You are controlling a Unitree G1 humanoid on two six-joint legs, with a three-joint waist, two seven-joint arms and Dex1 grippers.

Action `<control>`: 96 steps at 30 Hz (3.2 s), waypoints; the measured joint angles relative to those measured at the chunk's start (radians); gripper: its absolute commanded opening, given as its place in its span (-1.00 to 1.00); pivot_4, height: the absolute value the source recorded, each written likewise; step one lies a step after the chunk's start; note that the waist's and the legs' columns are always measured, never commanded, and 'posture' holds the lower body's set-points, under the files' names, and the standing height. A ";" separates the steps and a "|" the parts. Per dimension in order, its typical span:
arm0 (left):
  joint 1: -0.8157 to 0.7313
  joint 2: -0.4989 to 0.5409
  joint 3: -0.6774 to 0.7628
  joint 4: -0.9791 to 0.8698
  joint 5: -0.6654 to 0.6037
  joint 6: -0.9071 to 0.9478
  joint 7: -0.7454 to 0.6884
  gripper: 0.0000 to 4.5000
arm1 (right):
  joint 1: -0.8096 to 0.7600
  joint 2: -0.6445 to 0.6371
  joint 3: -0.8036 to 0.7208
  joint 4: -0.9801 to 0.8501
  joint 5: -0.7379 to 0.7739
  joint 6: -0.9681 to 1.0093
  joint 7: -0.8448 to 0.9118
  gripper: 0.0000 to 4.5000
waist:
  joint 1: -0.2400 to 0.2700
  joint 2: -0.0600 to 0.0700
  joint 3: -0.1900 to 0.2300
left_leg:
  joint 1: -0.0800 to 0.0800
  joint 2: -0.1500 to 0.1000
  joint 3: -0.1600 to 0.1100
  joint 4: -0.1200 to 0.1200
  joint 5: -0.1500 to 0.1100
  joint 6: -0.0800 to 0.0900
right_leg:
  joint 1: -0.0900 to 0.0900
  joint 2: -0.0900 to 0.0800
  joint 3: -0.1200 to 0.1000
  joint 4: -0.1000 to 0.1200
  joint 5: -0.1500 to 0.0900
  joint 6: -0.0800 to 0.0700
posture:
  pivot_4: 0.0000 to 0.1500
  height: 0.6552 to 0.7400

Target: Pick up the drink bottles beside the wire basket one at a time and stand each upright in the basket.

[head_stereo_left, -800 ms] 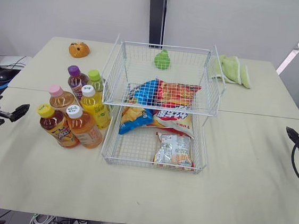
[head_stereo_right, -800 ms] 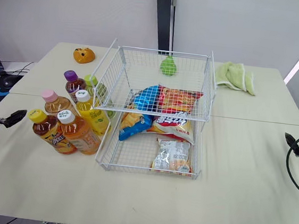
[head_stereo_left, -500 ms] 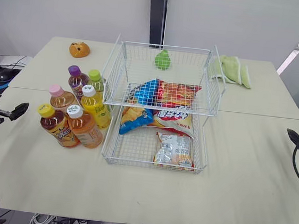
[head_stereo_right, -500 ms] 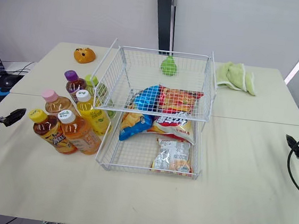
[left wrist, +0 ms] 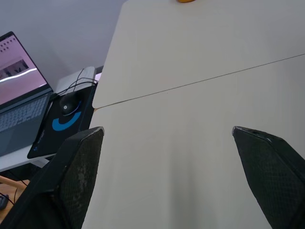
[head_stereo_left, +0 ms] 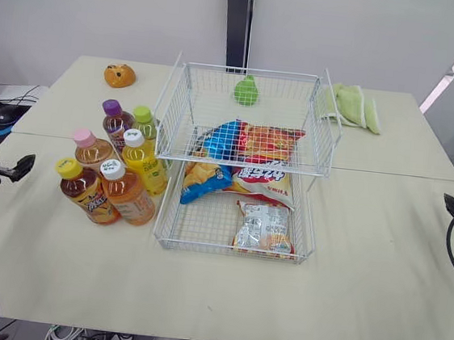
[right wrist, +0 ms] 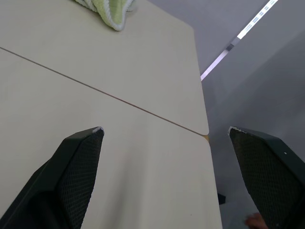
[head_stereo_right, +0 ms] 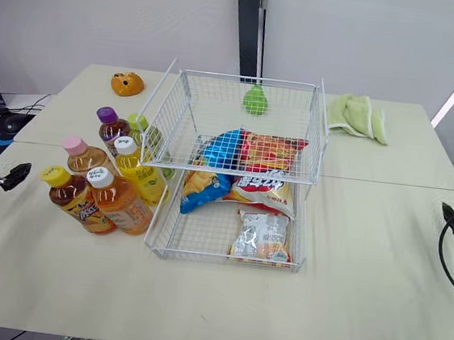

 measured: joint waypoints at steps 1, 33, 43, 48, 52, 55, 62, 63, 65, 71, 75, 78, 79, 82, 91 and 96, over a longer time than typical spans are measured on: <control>0.000 0.000 0.000 0.000 -0.001 -0.001 0.000 1.00 | -0.003 0.000 -0.004 0.000 0.013 0.014 0.011 1.00 | 0.000 0.000 0.000 | 0.000 0.000 0.000 0.000 0.000 0.000 | 0.000 0.000 0.000 0.000 0.000 0.000 | 1.00 1.00; 0.114 -0.044 0.127 -0.091 -0.166 0.043 -0.170 1.00 | -0.362 0.043 0.110 -0.990 0.538 0.797 0.266 1.00 | 0.001 -0.001 -0.001 | -0.002 0.002 -0.002 0.000 -0.002 -0.001 | -0.002 0.001 0.000 0.001 -0.002 -0.003 | 1.00 1.00; 0.178 -0.057 0.160 -0.165 -0.195 0.065 -0.151 1.00 | -0.289 0.085 0.135 -1.437 0.843 1.086 0.181 1.00 | 0.031 -0.013 -0.008 | -0.015 0.003 -0.010 0.004 -0.003 0.001 | -0.008 0.000 -0.010 -0.001 -0.002 -0.003 | 1.00 1.00; 0.210 -0.071 0.165 -0.223 -0.213 0.096 -0.151 1.00 | -0.168 0.111 0.181 -1.514 0.802 1.050 0.181 1.00 | 0.023 -0.014 -0.009 | -0.015 0.002 -0.011 0.006 -0.003 0.002 | -0.007 -0.001 -0.012 0.000 -0.002 -0.003 | 1.00 1.00; 0.273 -0.080 0.190 -0.289 -0.247 0.134 -0.153 1.00 | -0.157 0.126 0.181 -1.522 0.785 1.020 0.158 1.00 | 0.014 -0.014 -0.009 | -0.015 0.004 -0.012 0.005 -0.003 0.002 | -0.007 0.000 -0.013 0.000 -0.002 -0.003 | 1.00 1.00; 0.312 -0.080 0.229 -0.332 -0.277 0.172 -0.155 1.00 | -0.155 0.150 0.181 -1.525 0.803 1.023 0.131 1.00 | 0.016 -0.014 -0.009 | -0.015 0.004 -0.013 0.005 -0.003 0.002 | -0.007 0.000 -0.014 0.000 -0.002 -0.003 | 1.00 1.00; 0.565 -0.137 0.401 -0.753 -0.436 0.344 -0.172 1.00 | -0.152 0.174 0.185 -1.551 0.807 1.022 0.114 1.00 | 0.017 -0.014 -0.009 | -0.015 0.003 -0.014 0.005 -0.003 0.002 | -0.004 -0.001 -0.014 -0.002 -0.002 -0.003 | 1.00 1.00; 0.655 -0.175 0.456 -0.895 -0.481 0.398 -0.164 1.00 | -0.152 0.175 0.185 -1.552 0.811 1.022 0.114 1.00 | 0.009 -0.014 -0.009 | -0.015 0.003 -0.015 0.005 -0.003 0.002 | -0.005 -0.001 -0.014 -0.002 -0.002 -0.003 | 1.00 1.00; 0.789 -0.233 0.530 -1.094 -0.546 0.487 -0.138 1.00 | -0.155 0.178 0.184 -1.548 0.821 1.023 0.117 1.00 | 0.008 -0.014 -0.009 | -0.015 0.003 -0.016 0.004 -0.003 0.002 | -0.004 -0.001 -0.015 -0.003 -0.002 -0.003 | 1.00 1.00; 1.127 -0.358 0.740 -1.521 -0.742 0.689 -0.114 1.00 | -0.216 0.185 0.223 -1.494 0.844 1.022 0.200 1.00 | 0.013 -0.013 -0.008 | -0.013 0.001 -0.022 0.004 -0.005 0.006 | 0.000 -0.001 -0.018 -0.002 -0.003 -0.003 | 1.00 1.00; 1.207 -0.447 0.764 -1.685 -0.828 0.726 -0.075 1.00 | -0.232 0.211 0.260 -1.459 0.835 1.007 0.242 1.00 | 0.024 -0.013 -0.009 | -0.013 -0.001 -0.024 0.004 -0.005 0.006 | 0.000 -0.001 -0.018 -0.002 -0.003 -0.004 | 1.00 1.00; 1.204 -0.468 0.752 -1.737 -0.842 0.729 -0.019 1.00 | -0.234 0.229 0.289 -1.453 0.830 1.001 0.251 1.00 | 0.029 -0.013 -0.009 | -0.014 -0.001 -0.026 0.004 -0.005 0.006 | 0.000 -0.001 -0.019 -0.002 -0.003 -0.004 | 1.00 1.00; 1.195 -0.470 0.741 -1.748 -0.842 0.728 -0.002 1.00 | -0.235 0.230 0.293 -1.453 0.826 1.001 0.254 1.00 | 0.029 -0.013 -0.009 | -0.015 -0.002 -0.026 0.004 -0.005 0.006 | 0.000 -0.001 -0.019 -0.003 -0.003 -0.004 | 1.00 1.00; 1.125 -0.469 0.684 -1.754 -0.814 0.717 0.059 1.00 | -0.238 0.230 0.296 -1.453 0.822 1.000 0.261 1.00 | 0.028 -0.013 -0.009 | -0.015 -0.002 -0.027 0.004 -0.005 0.006 | 0.001 0.000 -0.019 -0.003 -0.003 -0.004 | 1.00 1.00; 0.831 -0.413 0.427 -1.629 -0.661 0.704 0.154 1.00 | -0.214 0.206 0.253 -1.461 0.809 0.997 0.257 1.00 | 0.027 -0.013 -0.009 | -0.015 -0.001 -0.027 0.004 -0.005 0.006 | 0.001 0.000 -0.019 -0.003 -0.003 -0.004 | 1.00 1.00; 0.697 -0.395 0.316 -1.570 -0.613 0.697 0.154 1.00 | -0.183 0.176 0.204 -1.518 0.847 1.017 0.219 1.00 | 0.025 -0.013 -0.009 | -0.015 -0.001 -0.027 0.003 -0.005 0.006 | 0.000 0.000 -0.019 -0.004 -0.003 -0.004 | 1.00 1.00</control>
